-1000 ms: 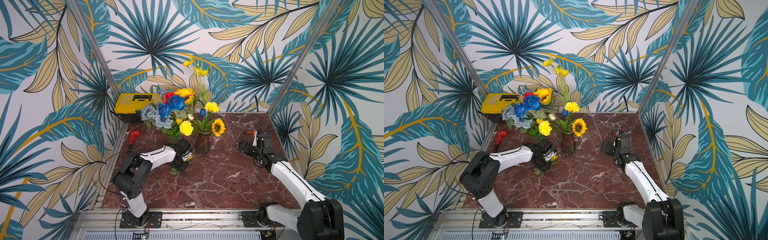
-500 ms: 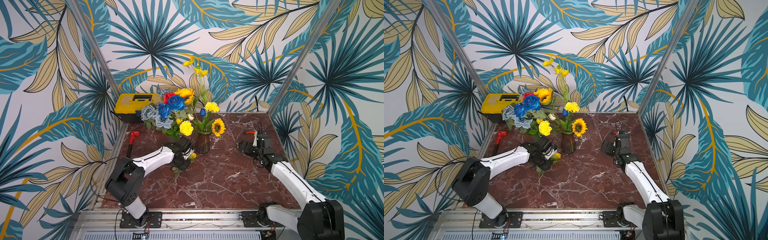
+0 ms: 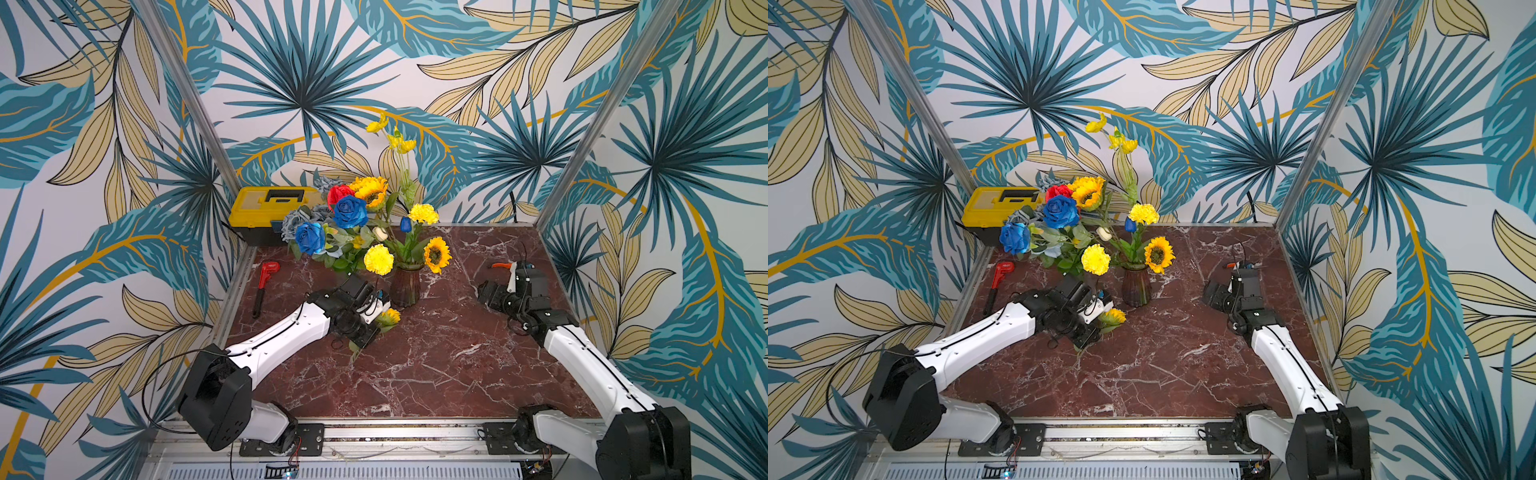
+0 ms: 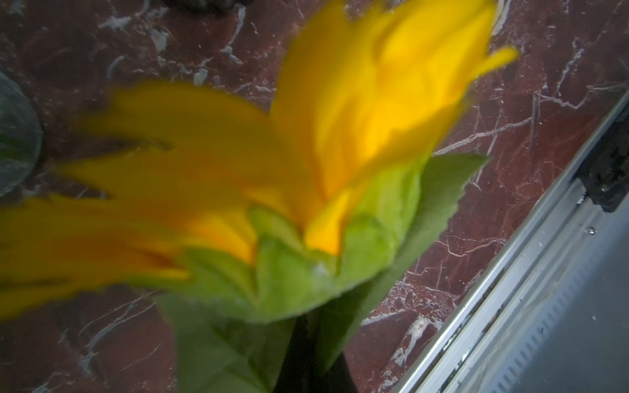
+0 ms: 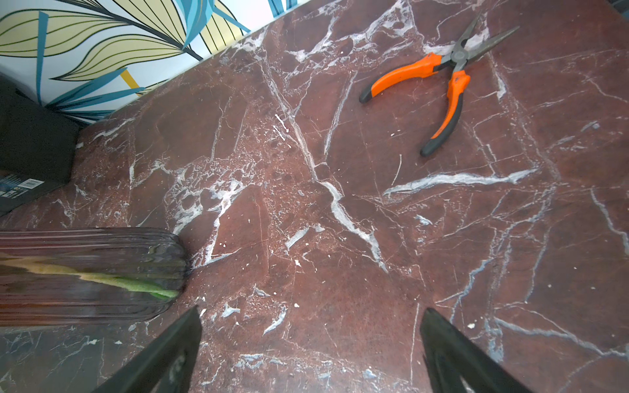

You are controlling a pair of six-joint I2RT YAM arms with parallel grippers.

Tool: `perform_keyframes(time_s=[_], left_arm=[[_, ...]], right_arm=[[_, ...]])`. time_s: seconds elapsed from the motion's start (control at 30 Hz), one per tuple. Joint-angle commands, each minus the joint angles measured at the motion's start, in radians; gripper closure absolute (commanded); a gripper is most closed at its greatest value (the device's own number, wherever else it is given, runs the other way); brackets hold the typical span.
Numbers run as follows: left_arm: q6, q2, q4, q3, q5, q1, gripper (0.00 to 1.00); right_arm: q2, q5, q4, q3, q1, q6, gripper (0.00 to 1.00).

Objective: Pick out yellow flowers from the vase
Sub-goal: Pick up the flower at the center of the board.

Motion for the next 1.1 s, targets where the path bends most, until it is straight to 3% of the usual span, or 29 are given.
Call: perform_keyframes(time_s=[0.0,0.17,0.43,0.57,0.77,0.93,1.07], left_arm=[[0.026,-0.036,-0.051,0.009,0.075,-0.015,1.00],[0.027,-0.092,-0.077,0.008,0.185,-0.044,1.00],[0.014,-0.153,-0.134,0.006,0.250,-0.072,1.00],[-0.017,-0.165,-0.135,0.012,0.147,-0.073,1.00],[-0.075,-0.083,-0.140,0.034,0.087,-0.061,1.00],[-0.109,0.030,-0.182,0.071,0.183,-0.061,1.00],[-0.093,0.116,-0.278,0.124,0.195,-0.073,1.00]], right_arm=[[-0.027,0.002,-0.031,-0.008,0.008,0.007,0.01],[-0.053,0.010,-0.046,-0.014,0.008,0.005,0.01],[-0.071,0.004,-0.056,-0.014,0.010,0.008,0.01],[-0.077,0.003,-0.055,-0.014,0.011,0.014,0.01],[-0.085,0.007,-0.064,-0.008,0.013,0.009,0.01],[-0.107,0.016,-0.080,-0.008,0.014,0.005,0.00],[-0.114,0.019,-0.084,-0.015,0.014,0.004,0.01]])
